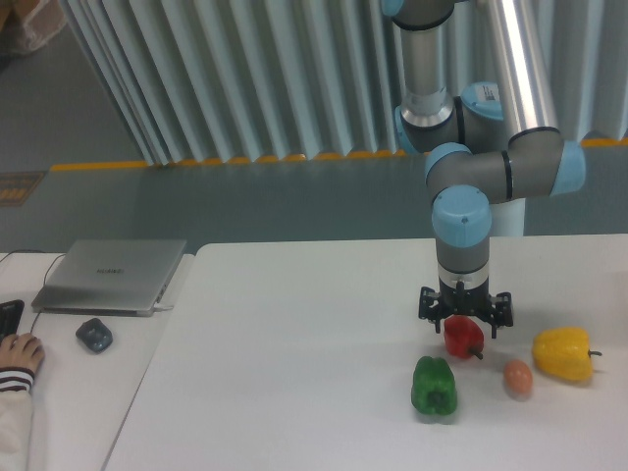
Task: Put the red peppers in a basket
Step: 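Close the gripper around the red pepper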
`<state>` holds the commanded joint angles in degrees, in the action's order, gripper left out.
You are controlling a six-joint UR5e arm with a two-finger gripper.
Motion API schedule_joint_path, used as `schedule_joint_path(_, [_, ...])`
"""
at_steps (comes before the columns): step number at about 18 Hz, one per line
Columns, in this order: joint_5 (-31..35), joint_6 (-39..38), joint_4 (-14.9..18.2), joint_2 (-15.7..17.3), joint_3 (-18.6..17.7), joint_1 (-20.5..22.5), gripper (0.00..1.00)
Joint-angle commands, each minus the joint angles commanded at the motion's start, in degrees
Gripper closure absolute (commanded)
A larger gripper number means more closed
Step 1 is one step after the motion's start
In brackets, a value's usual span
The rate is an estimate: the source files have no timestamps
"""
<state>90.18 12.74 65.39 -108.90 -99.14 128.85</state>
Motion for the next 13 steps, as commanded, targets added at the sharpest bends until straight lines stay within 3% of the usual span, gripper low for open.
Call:
schedule_joint_path(1, [0.0,0.1,0.0,0.0,0.1,-0.1,0.27])
schedule_joint_path(6, [-0.3,2.7,0.5,-0.3,0.2,-0.2,0.53])
schedule_joint_path(9, [-0.6,2.8,0.7,-0.2,0.7,-0.3,0.62])
schedule_joint_path(13, [-1.1,3.7,2.8,0.3,3.6,-0.3,0.63])
